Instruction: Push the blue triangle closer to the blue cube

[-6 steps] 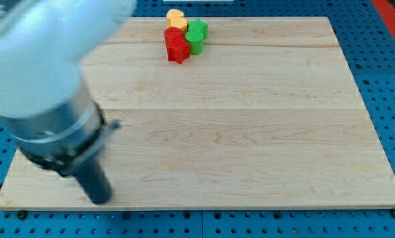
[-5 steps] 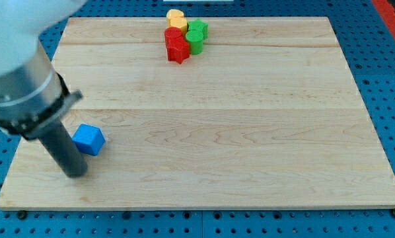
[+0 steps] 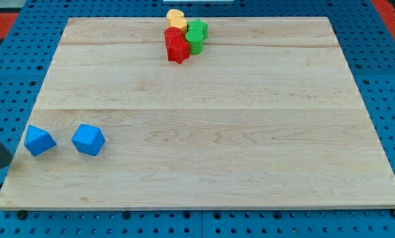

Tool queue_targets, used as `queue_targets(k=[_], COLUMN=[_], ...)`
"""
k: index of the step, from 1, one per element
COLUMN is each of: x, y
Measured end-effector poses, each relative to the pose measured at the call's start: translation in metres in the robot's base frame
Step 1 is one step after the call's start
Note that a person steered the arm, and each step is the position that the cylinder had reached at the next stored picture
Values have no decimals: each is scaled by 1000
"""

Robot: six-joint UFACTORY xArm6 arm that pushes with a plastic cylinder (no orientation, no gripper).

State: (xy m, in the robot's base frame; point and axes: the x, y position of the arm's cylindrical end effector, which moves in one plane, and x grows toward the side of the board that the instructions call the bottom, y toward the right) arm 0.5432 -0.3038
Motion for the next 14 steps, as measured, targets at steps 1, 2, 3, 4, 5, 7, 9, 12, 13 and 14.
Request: queue_targets(k=[1,2,3,4,5,7,9,12,13,14], x=[-35,-49,-17,5,-9,-42,-27,9,14,8], y=[0,1,26,26,18,34,80,54,79,89])
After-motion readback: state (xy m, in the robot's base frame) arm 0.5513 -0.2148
